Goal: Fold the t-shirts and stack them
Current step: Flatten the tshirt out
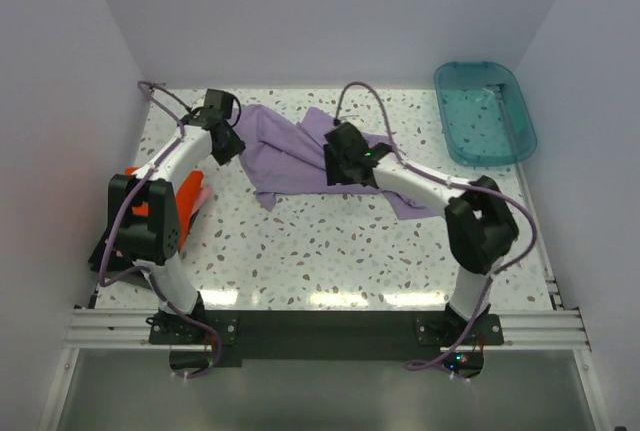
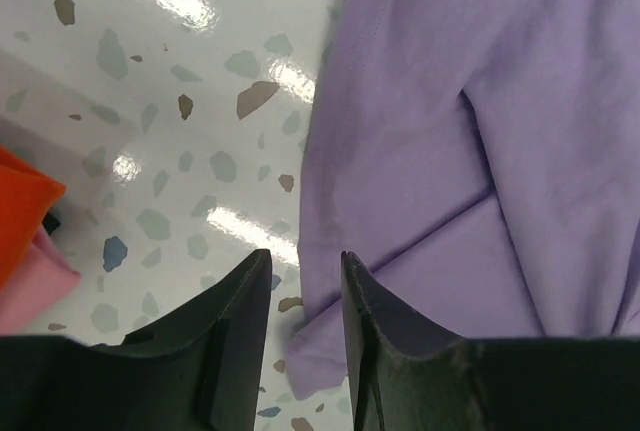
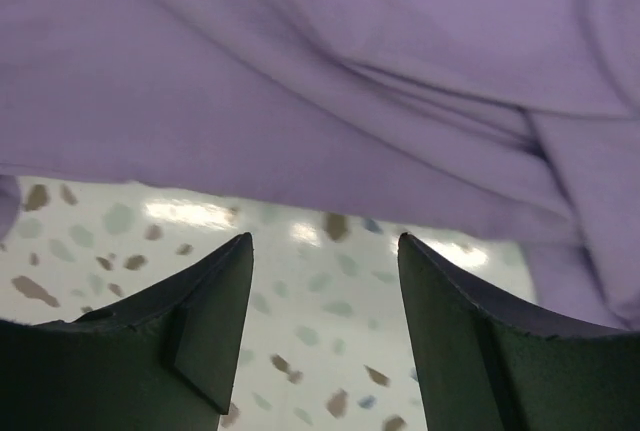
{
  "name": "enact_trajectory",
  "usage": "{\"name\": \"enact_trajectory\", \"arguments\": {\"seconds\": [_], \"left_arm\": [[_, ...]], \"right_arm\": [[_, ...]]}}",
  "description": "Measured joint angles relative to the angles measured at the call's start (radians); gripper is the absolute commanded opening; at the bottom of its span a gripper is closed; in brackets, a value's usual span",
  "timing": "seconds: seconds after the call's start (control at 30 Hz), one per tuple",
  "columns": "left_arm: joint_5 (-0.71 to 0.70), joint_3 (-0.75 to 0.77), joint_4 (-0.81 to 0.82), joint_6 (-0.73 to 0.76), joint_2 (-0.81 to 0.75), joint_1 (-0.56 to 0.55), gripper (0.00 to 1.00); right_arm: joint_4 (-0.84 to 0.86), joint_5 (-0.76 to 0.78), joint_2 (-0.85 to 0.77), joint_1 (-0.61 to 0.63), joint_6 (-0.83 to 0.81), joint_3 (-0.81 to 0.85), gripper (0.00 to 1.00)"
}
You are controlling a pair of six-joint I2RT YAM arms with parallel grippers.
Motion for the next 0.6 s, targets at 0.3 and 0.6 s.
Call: {"name": "enact_trajectory", "arguments": {"seconds": [0.3, 0.6], "left_arm": [[-0.006, 0.023, 0.030, 0.047, 0.190, -0.041, 0.56], [-0.044, 0.098, 0.033, 0.082, 0.289, -0.073, 0.38]], "right_arm": [[-0.029, 0.057, 0.374, 0.163, -0.066, 0.299, 0.63], [-0.034, 0.086, 0.402, 0.156, -0.057, 0.319, 0.49]]}}
